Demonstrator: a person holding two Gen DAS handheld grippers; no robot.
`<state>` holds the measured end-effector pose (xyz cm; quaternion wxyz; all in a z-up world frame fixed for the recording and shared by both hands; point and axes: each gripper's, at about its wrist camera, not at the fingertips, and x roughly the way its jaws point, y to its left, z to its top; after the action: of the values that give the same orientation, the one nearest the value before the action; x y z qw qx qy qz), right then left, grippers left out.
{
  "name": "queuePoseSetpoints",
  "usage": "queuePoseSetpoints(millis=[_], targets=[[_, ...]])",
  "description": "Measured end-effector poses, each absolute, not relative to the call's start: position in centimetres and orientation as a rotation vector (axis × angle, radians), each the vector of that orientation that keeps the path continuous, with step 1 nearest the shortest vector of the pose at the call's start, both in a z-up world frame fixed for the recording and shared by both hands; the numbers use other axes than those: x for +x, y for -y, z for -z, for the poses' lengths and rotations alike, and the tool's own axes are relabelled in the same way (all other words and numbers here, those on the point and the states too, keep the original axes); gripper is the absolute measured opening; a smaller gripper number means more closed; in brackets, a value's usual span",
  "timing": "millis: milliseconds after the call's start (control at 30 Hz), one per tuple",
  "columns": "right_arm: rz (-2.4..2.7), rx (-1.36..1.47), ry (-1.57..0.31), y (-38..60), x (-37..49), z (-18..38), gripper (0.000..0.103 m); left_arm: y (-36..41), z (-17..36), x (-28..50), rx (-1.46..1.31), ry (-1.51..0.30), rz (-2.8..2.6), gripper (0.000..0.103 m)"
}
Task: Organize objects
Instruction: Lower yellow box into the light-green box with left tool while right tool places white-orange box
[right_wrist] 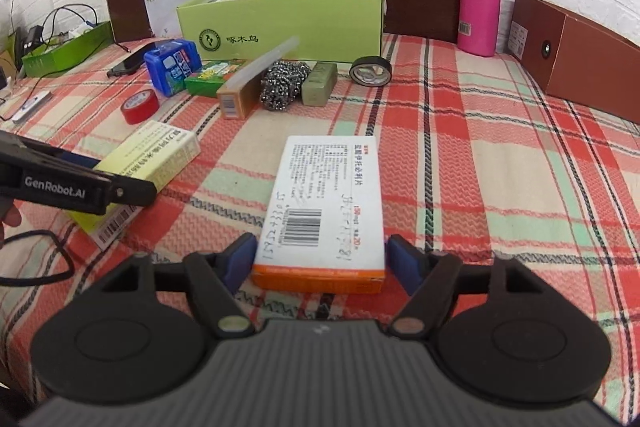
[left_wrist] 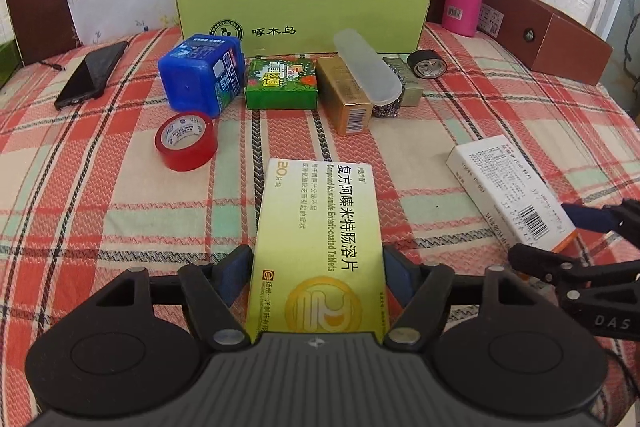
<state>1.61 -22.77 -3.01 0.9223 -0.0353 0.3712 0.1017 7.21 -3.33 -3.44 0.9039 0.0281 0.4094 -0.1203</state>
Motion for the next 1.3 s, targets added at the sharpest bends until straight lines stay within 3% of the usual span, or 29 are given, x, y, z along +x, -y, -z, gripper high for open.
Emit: queuePoseSetpoints(millis=[567,667,733,800,1300], targets=[[-0.228,-0.109,-0.773,22.0,4.3,3.4,0.076,4.0,3.8,7.8,0.105,-0.835,0.237,0.076],[-0.232,-0.1,-0.784,22.0,4.7,3.7,0.068,4.1,3.9,7.7,0.114,-0.827,0.241,0.075],[-0.232,-0.096,-0.783,22.1,4.6,3.7,0.068,4.0,3.8,7.7,0.103,-0.825,0.246,0.068],[-0.238,-0.095,-0.781,22.1,4.4,3.5,0.067,3.8,3.6,7.8,0.086,-0.829,0.248,0.068],[-0.318,-0.035,-0.604,21.6,5.5,-3.5,0.066,2.6,-2.5,8.2,0.007,-0.689,0.304,0.068]])
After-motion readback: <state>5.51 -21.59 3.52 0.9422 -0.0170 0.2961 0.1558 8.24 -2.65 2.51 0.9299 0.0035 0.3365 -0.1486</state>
